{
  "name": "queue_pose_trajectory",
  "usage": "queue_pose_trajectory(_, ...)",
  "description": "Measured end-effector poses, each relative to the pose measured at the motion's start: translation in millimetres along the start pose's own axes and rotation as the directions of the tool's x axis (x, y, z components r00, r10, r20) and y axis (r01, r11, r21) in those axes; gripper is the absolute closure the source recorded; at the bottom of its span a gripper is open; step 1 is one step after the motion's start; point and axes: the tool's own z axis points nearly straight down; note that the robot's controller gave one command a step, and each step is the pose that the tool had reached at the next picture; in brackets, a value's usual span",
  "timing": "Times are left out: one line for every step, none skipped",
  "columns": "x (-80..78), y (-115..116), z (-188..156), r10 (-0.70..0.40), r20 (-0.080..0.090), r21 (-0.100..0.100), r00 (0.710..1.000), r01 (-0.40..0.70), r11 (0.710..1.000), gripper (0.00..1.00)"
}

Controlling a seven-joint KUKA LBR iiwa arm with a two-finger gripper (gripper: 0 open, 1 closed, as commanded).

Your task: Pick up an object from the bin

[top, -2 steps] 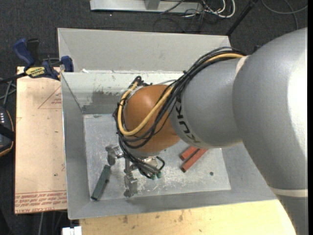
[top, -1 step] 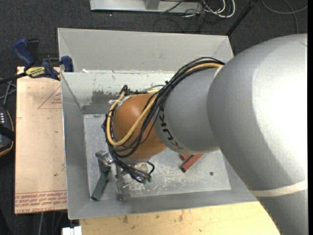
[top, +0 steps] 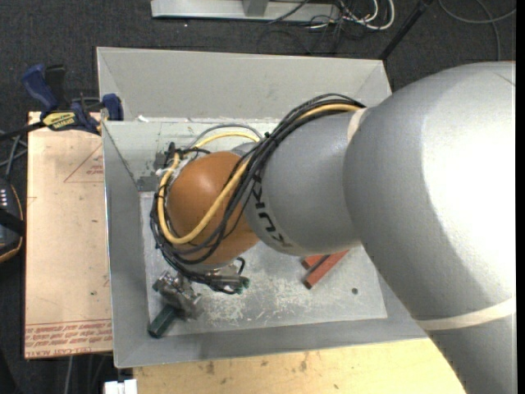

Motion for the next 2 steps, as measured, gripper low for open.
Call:
queue_pose_trajectory(0.0,0.0,0.0,0.0,0.0,0.0,1.0,0.0,1.0,1.0)
queue_pose_trajectory(0.4,-0.2,-1.2,0.0,0.0,-0.001,1.0,0.0,1.0,1.0)
